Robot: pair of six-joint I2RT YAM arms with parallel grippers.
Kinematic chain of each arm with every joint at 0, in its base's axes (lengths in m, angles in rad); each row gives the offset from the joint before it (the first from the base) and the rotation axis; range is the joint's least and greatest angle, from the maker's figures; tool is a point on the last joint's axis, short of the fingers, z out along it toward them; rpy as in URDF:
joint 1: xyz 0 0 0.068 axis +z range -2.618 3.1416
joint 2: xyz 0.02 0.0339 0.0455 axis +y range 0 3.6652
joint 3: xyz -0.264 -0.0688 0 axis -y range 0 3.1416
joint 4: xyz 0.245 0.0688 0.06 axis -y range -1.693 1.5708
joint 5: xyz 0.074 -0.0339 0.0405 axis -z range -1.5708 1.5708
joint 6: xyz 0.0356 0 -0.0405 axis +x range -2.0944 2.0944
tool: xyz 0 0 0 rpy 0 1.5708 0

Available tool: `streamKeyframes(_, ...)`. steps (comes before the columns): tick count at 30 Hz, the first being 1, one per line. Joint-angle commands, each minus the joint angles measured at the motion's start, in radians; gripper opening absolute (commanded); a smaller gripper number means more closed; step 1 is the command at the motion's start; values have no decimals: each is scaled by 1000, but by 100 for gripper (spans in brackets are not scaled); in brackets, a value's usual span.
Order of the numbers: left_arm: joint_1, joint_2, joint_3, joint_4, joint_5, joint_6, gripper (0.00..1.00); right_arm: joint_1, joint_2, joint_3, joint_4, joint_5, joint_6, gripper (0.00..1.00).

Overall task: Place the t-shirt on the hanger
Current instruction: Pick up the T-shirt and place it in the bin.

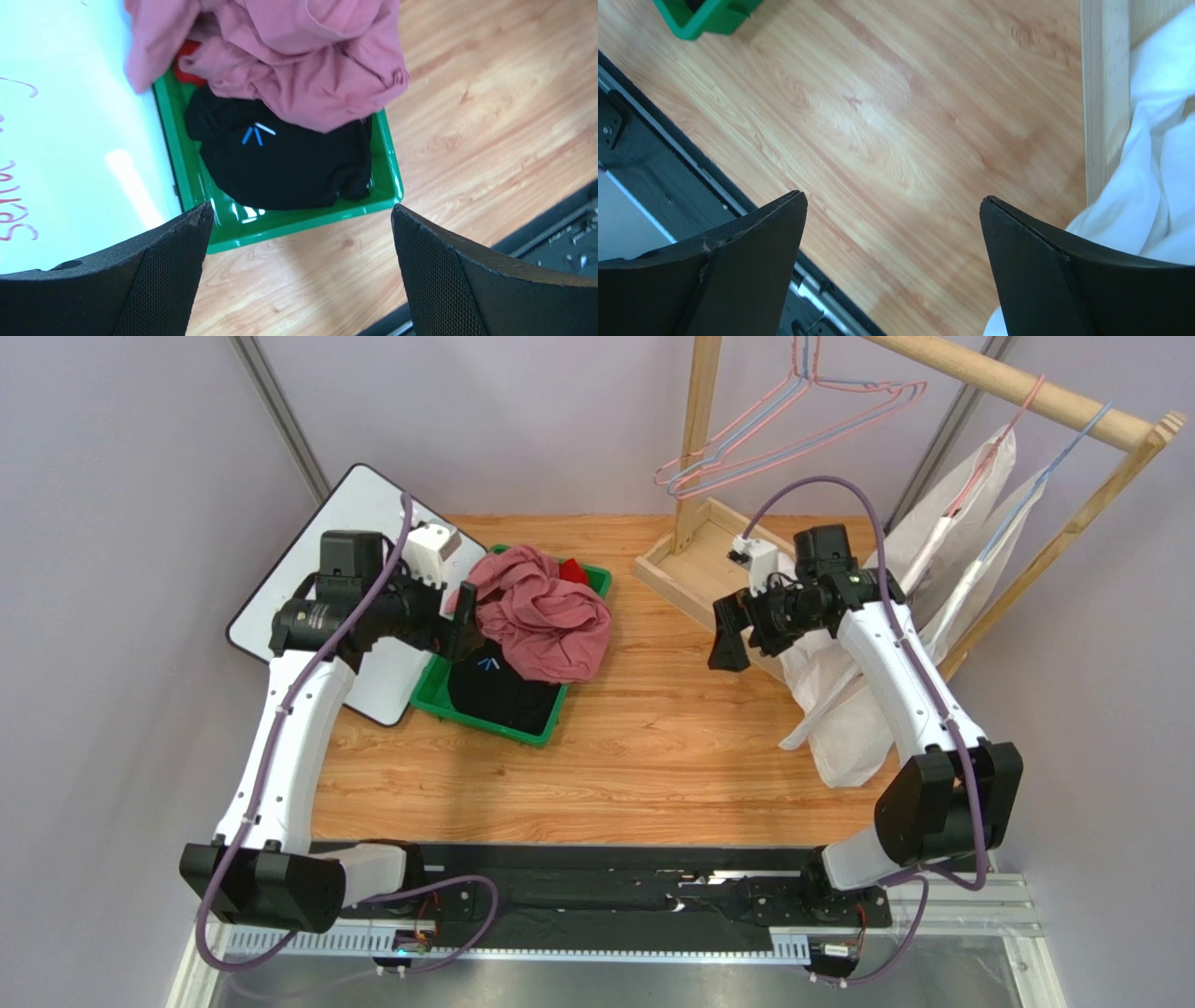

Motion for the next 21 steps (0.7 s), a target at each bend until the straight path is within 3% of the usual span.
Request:
streamKeyframes(1, 2, -4, 68, 87, -23, -93, 99, 103, 79, 80, 225, -21, 70, 100)
streamKeyframes(8, 37, -61, 84, 27, 61, -66, 99, 291, 334, 328, 432, 133, 55, 100)
streamKeyframes(15, 112, -110, 62, -60, 83, -44, 99, 448, 618, 704, 435, 237, 110, 100)
streamKeyframes(21, 117, -183, 19, -108, 29, -13, 99, 537, 777, 804, 471, 229, 122, 100)
